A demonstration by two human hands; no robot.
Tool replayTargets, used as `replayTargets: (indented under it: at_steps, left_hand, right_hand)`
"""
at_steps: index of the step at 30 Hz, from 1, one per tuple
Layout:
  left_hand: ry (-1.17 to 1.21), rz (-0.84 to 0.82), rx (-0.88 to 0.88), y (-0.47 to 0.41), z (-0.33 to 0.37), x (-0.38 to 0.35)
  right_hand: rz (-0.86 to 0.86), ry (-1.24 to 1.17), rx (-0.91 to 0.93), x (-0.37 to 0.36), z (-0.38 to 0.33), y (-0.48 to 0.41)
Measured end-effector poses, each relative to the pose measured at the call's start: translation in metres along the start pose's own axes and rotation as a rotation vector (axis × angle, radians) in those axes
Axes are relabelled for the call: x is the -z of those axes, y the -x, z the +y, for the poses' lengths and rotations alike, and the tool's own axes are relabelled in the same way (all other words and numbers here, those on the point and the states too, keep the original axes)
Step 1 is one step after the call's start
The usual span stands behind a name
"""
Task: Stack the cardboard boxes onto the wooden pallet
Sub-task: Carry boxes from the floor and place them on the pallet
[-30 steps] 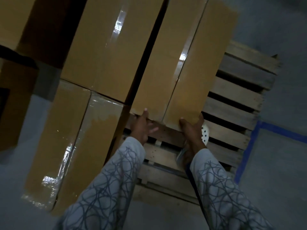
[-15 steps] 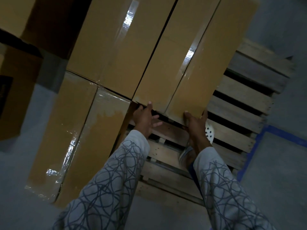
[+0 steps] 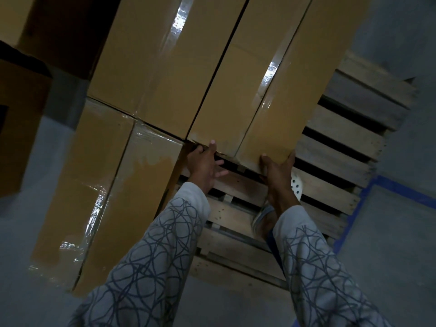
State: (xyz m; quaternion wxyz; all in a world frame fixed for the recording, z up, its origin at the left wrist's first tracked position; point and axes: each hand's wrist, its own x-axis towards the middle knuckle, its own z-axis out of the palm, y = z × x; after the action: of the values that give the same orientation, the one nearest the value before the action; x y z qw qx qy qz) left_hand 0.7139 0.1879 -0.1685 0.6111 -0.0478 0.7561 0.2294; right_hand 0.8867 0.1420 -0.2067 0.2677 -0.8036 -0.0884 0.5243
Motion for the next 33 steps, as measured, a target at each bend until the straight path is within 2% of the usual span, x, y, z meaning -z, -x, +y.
replayTargets:
  at_steps: [12, 19, 25, 27, 29, 31, 33]
  left_hand:
    - [0.056, 0.065, -0.027, -0.007, -0.006, 0.0]
    - [-0.027, 0.046, -0.078, -0.009, -0.004, 0.004]
    - [-0.13, 0.182, -0.127, -0.008, 0.001, 0.01]
    - [-0.36, 0.318, -0.238, -0.003, 0.006, 0.009]
    - [-0.623, 0.407, -0.518, 0.006, 0.009, 0.002]
    - [-0.807, 0.383, -0.806, 0.009, 0.016, -0.006]
    - [-0.954, 0.322, -0.951, -0.001, 0.031, -0.015]
  right_hand:
    - [-0.004, 0.147, -0.014, -0.002, 0.003, 0.0]
    - [-0.014, 0.19, -0.009, -0.002, -0.005, 0.013]
    - [-0.002, 0.233, -0.025, -0.005, -0.008, 0.018]
    - [0.008, 0.227, -0.023, -0.004, -0.007, 0.017]
    - [0.015, 0.205, -0.017, -0.003, -0.006, 0.016]
    - [0.006, 0.195, -0.007, -0.002, -0.007, 0.014]
    - [0.016, 0.206, 0.037, 0.001, -0.011, 0.011]
